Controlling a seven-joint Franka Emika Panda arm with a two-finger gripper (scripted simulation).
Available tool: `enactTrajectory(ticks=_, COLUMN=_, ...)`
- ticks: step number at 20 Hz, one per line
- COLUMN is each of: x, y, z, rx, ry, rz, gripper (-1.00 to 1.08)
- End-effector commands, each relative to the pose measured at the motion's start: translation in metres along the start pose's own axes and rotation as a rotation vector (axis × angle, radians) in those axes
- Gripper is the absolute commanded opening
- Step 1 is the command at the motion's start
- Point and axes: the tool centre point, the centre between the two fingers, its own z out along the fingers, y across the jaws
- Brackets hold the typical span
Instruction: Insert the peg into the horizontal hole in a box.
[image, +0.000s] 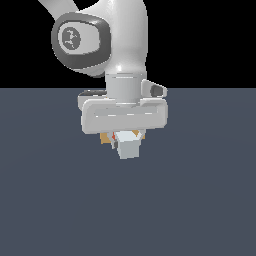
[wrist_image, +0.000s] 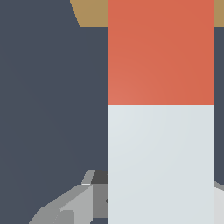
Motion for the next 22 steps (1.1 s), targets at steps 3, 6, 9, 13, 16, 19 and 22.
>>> enactTrajectory(ticks=3, x=0.007, y=0.000, z=-0.001, rx=-0.002, ry=0.000, rz=0.000, gripper=-1.00)
enactTrajectory(ticks=6, x=0.020, y=0.000, z=-0.001, rx=-0.002, ry=0.000, rz=0.000, gripper=-1.00)
enactTrajectory(ticks=9, x=0.041, y=0.000, z=-0.001, rx=-0.003, ry=-0.001, rz=0.000, gripper=-1.00)
enactTrajectory(ticks=13, x=0.072, y=0.000, z=-0.002, rx=-0.004, ry=-0.001, rz=0.000, gripper=-1.00)
enactTrajectory(ticks=16, x=0.087, y=0.000, z=-0.002, rx=-0.004, ry=-0.001, rz=0.000, gripper=-1.00)
enactTrajectory(ticks=19, x=0.094, y=0.001, z=-0.002, rx=-0.005, ry=-0.001, rz=0.000, gripper=-1.00)
enactTrajectory(ticks=22, x=0.095, y=0.002, z=-0.003, rx=-0.005, ry=-0.001, rz=0.000, gripper=-1.00)
